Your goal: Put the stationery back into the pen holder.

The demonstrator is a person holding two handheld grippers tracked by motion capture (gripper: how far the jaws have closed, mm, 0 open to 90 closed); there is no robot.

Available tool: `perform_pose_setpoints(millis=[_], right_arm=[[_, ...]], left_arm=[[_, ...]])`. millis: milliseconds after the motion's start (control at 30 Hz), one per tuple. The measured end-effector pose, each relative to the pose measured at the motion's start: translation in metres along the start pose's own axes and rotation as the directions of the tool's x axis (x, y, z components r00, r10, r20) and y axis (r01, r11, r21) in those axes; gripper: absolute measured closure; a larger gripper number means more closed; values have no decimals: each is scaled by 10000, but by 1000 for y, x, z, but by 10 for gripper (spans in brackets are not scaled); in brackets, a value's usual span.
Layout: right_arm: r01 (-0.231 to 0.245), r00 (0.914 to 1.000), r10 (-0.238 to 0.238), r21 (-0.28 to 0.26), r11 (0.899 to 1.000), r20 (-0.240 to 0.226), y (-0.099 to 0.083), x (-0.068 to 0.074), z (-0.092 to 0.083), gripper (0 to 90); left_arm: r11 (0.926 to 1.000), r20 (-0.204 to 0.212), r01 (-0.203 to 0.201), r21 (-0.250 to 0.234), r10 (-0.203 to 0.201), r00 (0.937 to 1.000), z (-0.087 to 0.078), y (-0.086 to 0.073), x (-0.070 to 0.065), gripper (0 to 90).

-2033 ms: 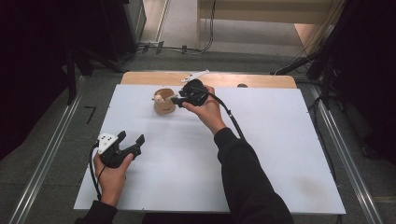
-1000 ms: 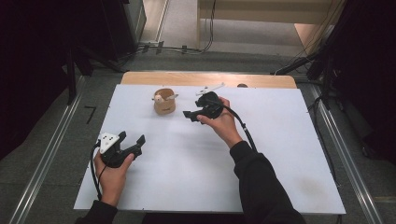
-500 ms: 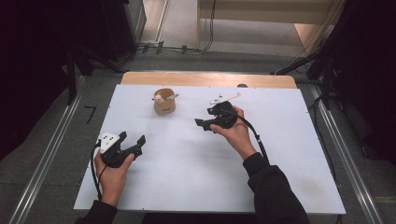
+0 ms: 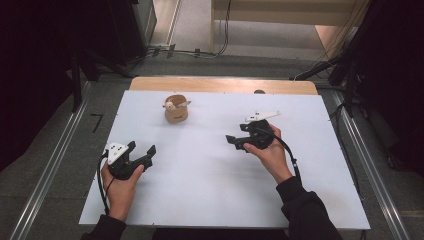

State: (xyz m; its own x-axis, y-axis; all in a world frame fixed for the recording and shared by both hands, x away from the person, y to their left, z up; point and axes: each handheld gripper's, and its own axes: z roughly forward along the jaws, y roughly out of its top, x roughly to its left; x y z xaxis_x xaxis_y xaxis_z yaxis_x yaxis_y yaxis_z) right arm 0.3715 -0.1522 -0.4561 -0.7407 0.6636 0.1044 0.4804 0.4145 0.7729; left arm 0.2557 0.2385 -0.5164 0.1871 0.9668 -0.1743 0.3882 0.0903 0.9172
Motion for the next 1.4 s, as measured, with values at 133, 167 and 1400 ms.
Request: perform_pose_setpoints(millis=[133,167,1400], right_arm=[[-152,9997,153,-83,9998,167,-9,-5,-12,247],[-172,9997,174,-97,9998,185,-12,-6,-15,246],[-1392,9812,1392,-98,9902,1338,-92,-42,-84,223]], left_arm=[[10000,-15,-15,3,15,10000,0,0,-1,219],[10000,-21,-19,12,19,10000,0,0,0,219],[9999,-106,-57,109,58,9999,-1,-1,-1,218]])
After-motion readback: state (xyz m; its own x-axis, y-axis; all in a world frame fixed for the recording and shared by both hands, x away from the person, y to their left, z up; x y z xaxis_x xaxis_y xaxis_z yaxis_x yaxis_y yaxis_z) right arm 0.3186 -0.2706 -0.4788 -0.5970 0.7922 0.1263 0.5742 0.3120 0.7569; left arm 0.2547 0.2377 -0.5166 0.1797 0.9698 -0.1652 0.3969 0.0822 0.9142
